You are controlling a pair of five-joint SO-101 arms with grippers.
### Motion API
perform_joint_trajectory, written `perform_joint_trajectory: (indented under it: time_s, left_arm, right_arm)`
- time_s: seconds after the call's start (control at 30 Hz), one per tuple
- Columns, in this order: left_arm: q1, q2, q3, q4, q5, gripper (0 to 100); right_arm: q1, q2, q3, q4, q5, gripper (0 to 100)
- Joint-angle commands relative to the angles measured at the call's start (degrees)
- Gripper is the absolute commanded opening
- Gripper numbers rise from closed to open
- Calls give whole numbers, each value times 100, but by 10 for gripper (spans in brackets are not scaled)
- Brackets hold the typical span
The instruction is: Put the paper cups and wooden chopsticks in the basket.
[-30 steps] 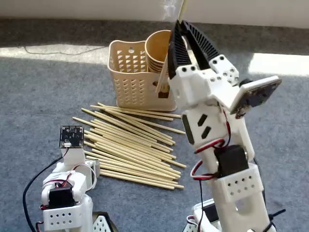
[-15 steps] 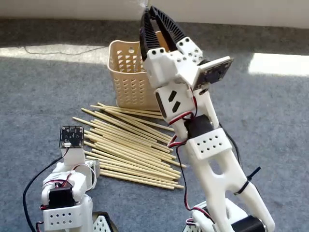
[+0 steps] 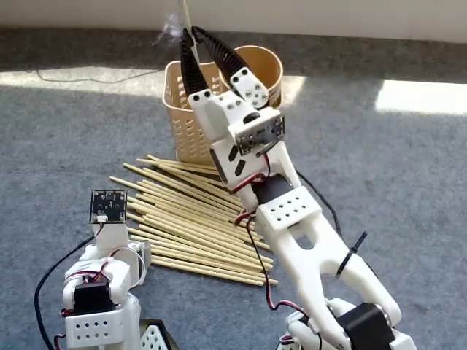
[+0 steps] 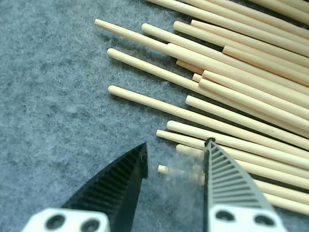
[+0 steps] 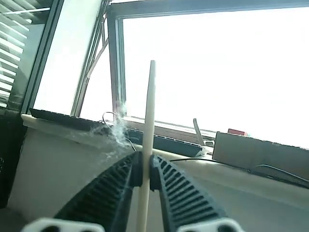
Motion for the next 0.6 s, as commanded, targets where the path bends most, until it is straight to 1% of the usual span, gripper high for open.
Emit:
perform_joint_trajectory:
  time_s: [0.0,0.1,0.27,0.37,0.5,0.57]
  left_arm:
    - [92,-66,110,26,53,193]
    - [92,-66,110,26,53,193]
    - [92,-66,110,26,53,193]
    - [92,-66,110,26,53,193]
    - [92,-66,110,26,53,193]
    - [92,-66,110,26,53,193]
  right_arm:
    - [-66,-48,145,-154,70,51]
    - [-75,-84,347,-154,70,115]
    - [-48,-119,585,-154,70,115]
    - [-57,-426,910,-154,70,87]
    - [-75,-1059,1560,-154,70,2]
    - [-57,-1332,1947,-154,70,6]
